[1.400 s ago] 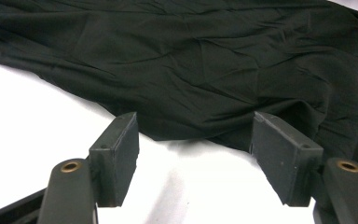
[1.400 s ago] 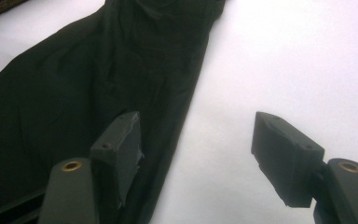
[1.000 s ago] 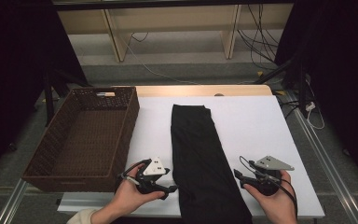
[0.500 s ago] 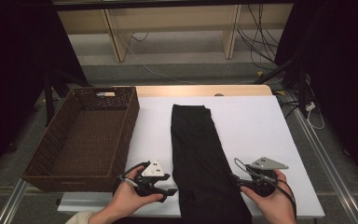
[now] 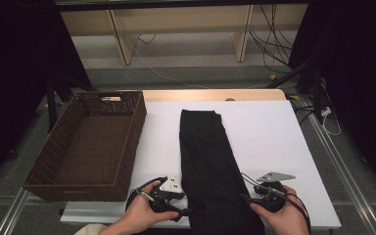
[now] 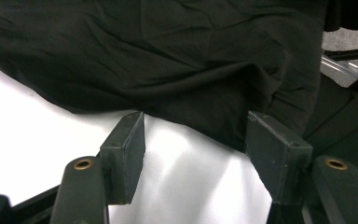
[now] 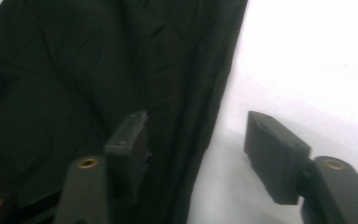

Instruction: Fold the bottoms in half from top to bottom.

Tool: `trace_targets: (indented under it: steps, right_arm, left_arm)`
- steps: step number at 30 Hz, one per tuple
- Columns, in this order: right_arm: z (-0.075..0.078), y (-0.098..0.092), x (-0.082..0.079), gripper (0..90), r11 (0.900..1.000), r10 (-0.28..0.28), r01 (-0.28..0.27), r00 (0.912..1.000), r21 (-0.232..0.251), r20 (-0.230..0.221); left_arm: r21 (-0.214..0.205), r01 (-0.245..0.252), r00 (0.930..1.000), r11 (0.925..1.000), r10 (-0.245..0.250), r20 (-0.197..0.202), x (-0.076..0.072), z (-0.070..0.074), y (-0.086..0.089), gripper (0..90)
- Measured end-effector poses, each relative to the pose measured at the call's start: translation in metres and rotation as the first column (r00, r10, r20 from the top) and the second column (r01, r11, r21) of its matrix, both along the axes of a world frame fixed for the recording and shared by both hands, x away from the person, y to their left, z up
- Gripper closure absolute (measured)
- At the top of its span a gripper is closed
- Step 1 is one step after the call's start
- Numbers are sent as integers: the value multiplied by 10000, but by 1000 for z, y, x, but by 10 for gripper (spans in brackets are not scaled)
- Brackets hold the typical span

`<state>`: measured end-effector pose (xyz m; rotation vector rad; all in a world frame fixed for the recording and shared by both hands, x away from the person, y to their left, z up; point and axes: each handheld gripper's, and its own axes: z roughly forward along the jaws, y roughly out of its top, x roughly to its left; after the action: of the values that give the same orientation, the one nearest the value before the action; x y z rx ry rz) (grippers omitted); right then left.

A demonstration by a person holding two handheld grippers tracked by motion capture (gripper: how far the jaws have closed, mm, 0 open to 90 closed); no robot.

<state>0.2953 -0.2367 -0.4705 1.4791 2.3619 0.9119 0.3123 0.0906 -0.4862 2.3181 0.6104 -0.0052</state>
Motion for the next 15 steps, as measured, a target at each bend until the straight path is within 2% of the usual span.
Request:
trace_targets:
  steps: [1, 3, 4, 5, 6, 9, 10, 12, 14, 15]
  right_arm:
    - [-1, 2, 0, 471, 9998, 138, -141, 9996, -161, -231]
    - [-2, 3, -1, 496, 9995, 194, -201, 9994, -232, -300]
    - [-3, 5, -1, 517, 9987, 288, -304, 9989, -420, -374]
    - [-2, 9, -2, 567, 9951, 365, -385, 9991, -909, -238]
    - [-2, 9, -2, 567, 9951, 365, -385, 9991, -909, -238]
    - [-2, 15, -5, 660, 9913, 496, -525, 9984, -1203, -270]
    - [-2, 15, -5, 660, 9913, 496, -525, 9984, -1203, -270]
    - [-2, 17, -6, 708, 9915, 558, -592, 9979, -1155, -322]
    - [-2, 16, -6, 762, 9944, 365, -419, 9977, -965, -563]
    - [-2, 15, -5, 803, 9958, 320, -373, 9974, -834, -641]
  left_arm:
    - [-67, -3, 10000, 10000, 4, 81, -1, 1, -2, 389]
    - [-152, 33, 9999, 9999, -31, 121, -1, 2, -4, 391]
    - [-224, 56, 9999, 9997, -53, 154, -2, 2, -5, 391]
    - [-452, 123, 9999, 9989, -118, 119, -4, 1, -7, 397]
    - [-452, 123, 9999, 9989, -118, 119, -4, 1, -7, 396]
    - [-254, 393, 9988, 9989, -386, 285, -7, -1, -14, 395]
    - [-254, 393, 9988, 9989, -386, 285, -7, -1, -14, 396]
    - [31, 542, 9964, 9985, -543, 647, -9, -3, -16, 409]
    - [411, 644, 9914, 9971, -687, 1118, -11, -2, -18, 483]
    - [440, 608, 9906, 9972, -657, 1201, -12, -2, -19, 498]
